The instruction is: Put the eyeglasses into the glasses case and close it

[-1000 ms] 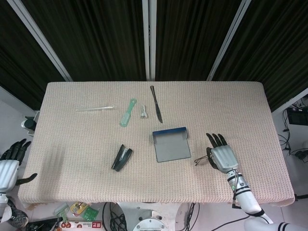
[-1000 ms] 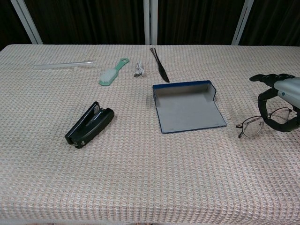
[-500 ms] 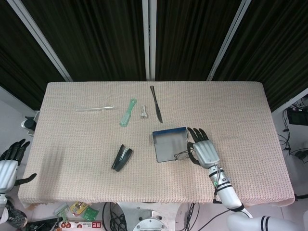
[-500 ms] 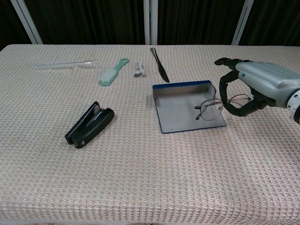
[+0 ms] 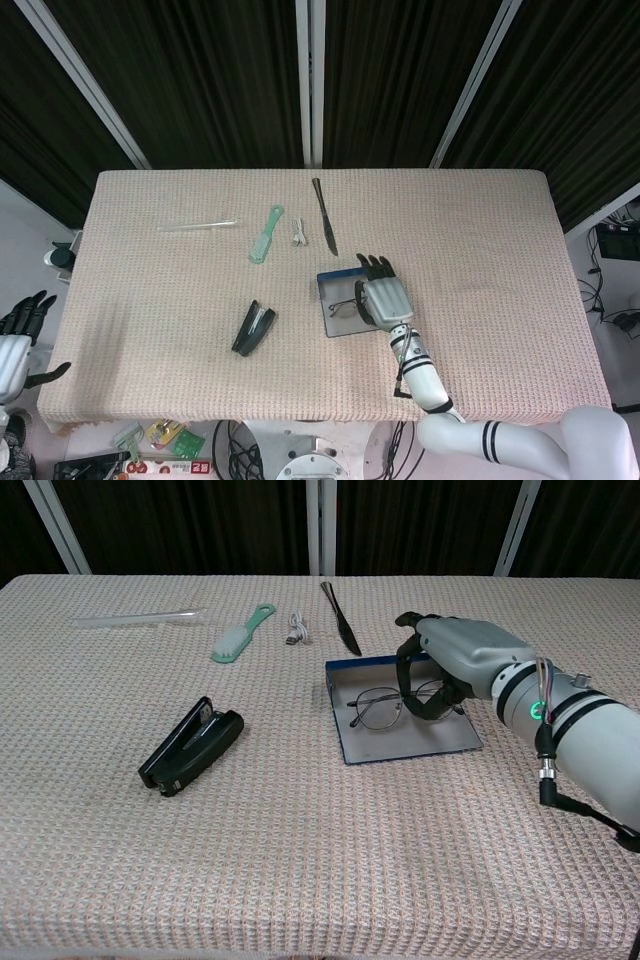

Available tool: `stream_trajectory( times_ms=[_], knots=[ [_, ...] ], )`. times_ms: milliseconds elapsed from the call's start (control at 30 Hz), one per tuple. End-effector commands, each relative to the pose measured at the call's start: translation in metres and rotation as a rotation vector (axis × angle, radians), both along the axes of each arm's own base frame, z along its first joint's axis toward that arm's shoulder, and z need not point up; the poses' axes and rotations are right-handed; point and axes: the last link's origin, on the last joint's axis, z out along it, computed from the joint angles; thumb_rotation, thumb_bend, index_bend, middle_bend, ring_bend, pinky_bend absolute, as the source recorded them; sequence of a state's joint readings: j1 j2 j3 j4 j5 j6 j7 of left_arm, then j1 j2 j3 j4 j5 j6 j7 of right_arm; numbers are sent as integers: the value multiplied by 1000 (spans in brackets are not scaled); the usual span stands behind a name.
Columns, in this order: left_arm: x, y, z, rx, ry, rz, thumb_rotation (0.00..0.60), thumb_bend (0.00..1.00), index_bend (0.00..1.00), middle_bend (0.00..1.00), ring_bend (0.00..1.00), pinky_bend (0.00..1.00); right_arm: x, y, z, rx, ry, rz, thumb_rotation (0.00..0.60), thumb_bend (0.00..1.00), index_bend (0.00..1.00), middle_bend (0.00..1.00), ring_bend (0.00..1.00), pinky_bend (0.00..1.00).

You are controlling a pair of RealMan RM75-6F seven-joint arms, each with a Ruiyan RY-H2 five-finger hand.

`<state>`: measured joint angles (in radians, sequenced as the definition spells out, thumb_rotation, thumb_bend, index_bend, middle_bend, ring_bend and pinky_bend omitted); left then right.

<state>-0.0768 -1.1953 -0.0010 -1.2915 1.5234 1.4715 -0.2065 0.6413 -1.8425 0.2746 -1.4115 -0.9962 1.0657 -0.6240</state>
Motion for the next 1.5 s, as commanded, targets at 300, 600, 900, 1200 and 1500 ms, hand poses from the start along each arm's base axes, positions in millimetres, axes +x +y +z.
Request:
stream_trajectory(
  times_ms=[300, 600, 900, 1200, 1500],
  knots=[
    [-2, 0, 2, 0, -8, 7, 600, 107, 49, 30, 44, 191, 6, -20, -16, -46, -4, -26, 600, 524, 789, 0, 0, 0],
    [-4, -1, 1, -3, -6, 10, 600, 107, 49, 30, 44, 192, 9, -24, -25, -62, -24, -15, 600, 523, 782, 0, 0, 0],
    [-5, -3, 0, -7, -6, 15, 600, 107, 49, 30, 44, 192, 10, -28, -30, -79, -19, 11, 600, 523, 767, 0, 0, 0],
    [-6, -3, 0, -6, -8, 18, 600, 107, 48, 31, 44, 191, 6, -28, -32, -57, 3, 21, 600, 521, 558, 0, 0, 0],
    [-7, -3, -1, -9, -10, 22, 600, 106, 48, 30, 44, 191, 2, -24, -29, -55, -19, 28, 600, 515, 377, 0, 0, 0]
  ],
)
